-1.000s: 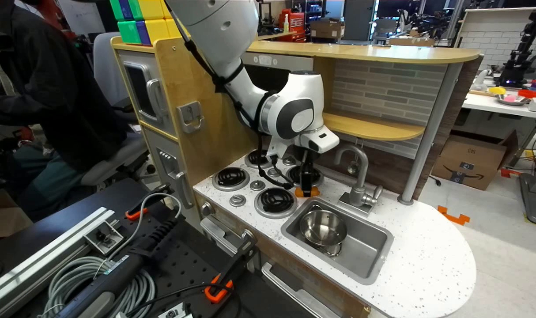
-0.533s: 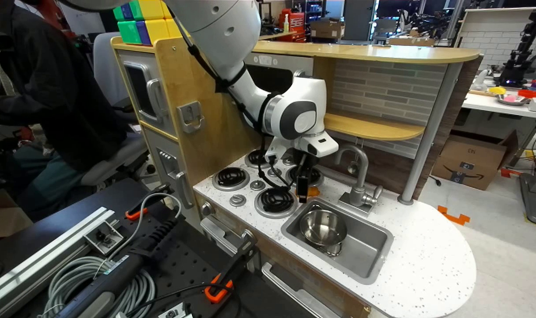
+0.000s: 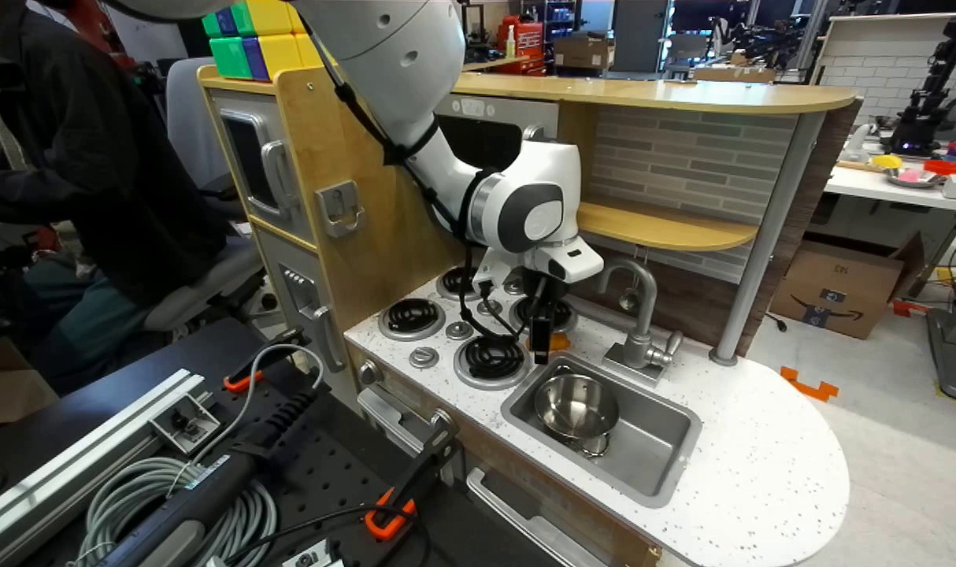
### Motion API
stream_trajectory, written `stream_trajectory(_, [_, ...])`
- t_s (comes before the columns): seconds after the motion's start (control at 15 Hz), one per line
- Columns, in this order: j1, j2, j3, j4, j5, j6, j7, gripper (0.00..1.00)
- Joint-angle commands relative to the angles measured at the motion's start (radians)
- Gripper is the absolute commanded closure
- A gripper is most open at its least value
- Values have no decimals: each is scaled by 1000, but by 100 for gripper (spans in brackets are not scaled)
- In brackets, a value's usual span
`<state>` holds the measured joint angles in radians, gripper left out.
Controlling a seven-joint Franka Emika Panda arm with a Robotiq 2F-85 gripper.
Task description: Put the plastic bread inside the silver pot
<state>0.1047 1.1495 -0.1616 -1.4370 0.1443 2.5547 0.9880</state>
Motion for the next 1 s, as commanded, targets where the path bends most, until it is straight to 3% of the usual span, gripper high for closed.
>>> stream_trajectory(0.0, [19, -8, -32, -55, -36, 135, -38, 0])
stream_trajectory(0.4, [14, 0, -40, -117, -35, 345, -145, 0])
stream_trajectory(0.93, [-19, -3, 55, -122, 24, 355, -249, 0])
